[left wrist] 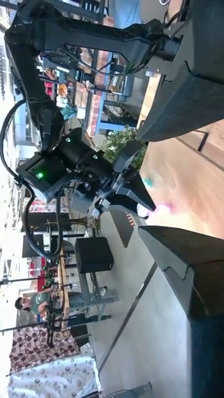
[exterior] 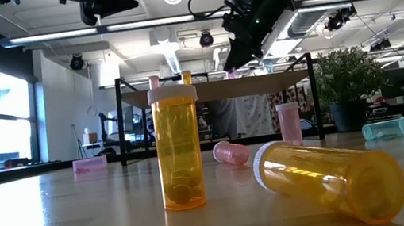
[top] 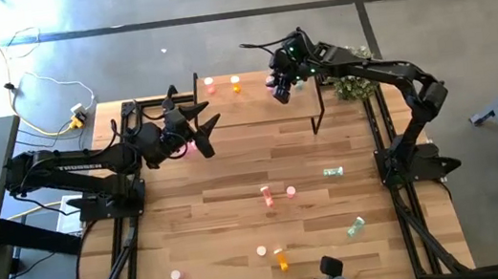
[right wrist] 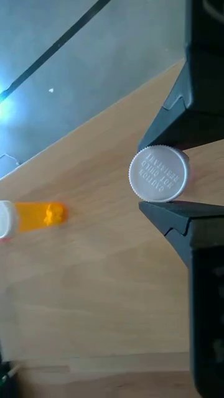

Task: Pick and place medicine bottles onto shelf by color
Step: Put the middle purple pill bottle on the shelf

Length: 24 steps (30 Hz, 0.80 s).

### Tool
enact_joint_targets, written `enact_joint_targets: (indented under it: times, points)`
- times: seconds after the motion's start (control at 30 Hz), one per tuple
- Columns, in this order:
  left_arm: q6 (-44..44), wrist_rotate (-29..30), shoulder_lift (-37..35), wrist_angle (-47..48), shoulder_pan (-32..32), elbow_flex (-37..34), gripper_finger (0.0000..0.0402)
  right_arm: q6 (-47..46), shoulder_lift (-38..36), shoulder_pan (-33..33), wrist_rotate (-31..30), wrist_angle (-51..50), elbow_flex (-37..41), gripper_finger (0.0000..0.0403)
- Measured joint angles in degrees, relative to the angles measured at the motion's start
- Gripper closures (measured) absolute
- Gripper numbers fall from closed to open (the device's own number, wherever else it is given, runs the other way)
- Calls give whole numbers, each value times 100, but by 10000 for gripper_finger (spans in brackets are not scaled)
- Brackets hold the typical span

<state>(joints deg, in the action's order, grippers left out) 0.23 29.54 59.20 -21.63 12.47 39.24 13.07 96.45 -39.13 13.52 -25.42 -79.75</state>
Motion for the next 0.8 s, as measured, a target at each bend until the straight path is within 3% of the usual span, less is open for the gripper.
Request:
enact_joint_targets:
  times: [0.4, 0.8]
  points:
    - [0, 0, 0, 0, 0, 0, 177, 49, 8, 0, -115, 12, 0, 296]
    - [0, 0, 0, 0, 0, 0, 177, 158, 6, 0, -192, -3, 0, 225]
